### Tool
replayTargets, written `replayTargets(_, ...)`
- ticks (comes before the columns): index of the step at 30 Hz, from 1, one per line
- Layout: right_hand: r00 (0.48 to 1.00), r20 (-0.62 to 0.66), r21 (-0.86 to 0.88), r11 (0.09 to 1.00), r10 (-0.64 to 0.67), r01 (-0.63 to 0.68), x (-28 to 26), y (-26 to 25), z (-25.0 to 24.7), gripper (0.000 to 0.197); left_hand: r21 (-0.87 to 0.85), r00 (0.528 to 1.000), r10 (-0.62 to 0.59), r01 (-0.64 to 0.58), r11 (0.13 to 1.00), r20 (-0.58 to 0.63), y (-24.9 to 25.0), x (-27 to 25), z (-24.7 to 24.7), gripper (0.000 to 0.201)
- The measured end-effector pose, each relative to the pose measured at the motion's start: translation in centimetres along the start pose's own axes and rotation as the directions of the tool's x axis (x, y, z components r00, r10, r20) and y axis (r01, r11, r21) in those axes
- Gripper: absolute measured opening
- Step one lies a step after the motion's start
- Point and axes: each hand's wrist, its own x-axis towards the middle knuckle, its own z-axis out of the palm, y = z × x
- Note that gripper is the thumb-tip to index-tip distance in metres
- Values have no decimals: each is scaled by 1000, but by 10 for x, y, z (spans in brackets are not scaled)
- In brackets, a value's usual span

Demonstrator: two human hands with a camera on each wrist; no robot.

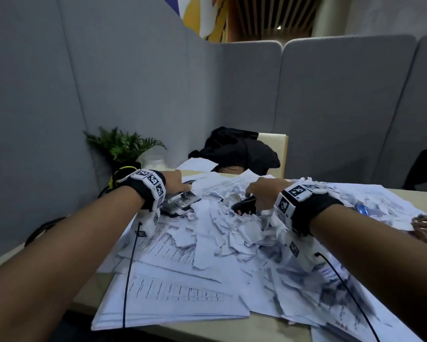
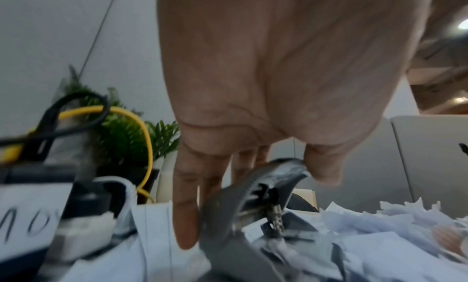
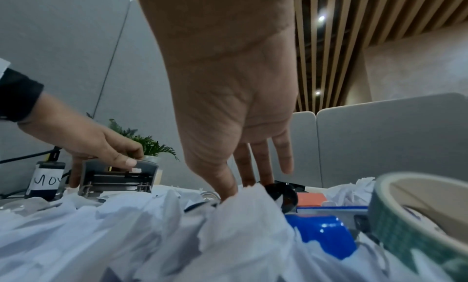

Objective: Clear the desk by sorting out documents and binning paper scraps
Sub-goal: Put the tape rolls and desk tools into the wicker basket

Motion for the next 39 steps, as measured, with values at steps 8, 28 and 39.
replayTargets(8, 981, -192, 166, 984, -33, 65, 3, -8, -3, 47, 122, 997, -12, 22, 992, -79, 5, -14, 9, 70)
replayTargets(28, 907, -415, 850, 391, 80, 354, -108, 63, -32, 62, -928, 959, 262, -1, 373, 104, 216, -75, -91, 45)
replayTargets(39, 782, -191, 980, 167, 593, 112, -310, 235, 26, 8, -979, 760, 647, -78, 187, 63, 462, -135, -73, 41)
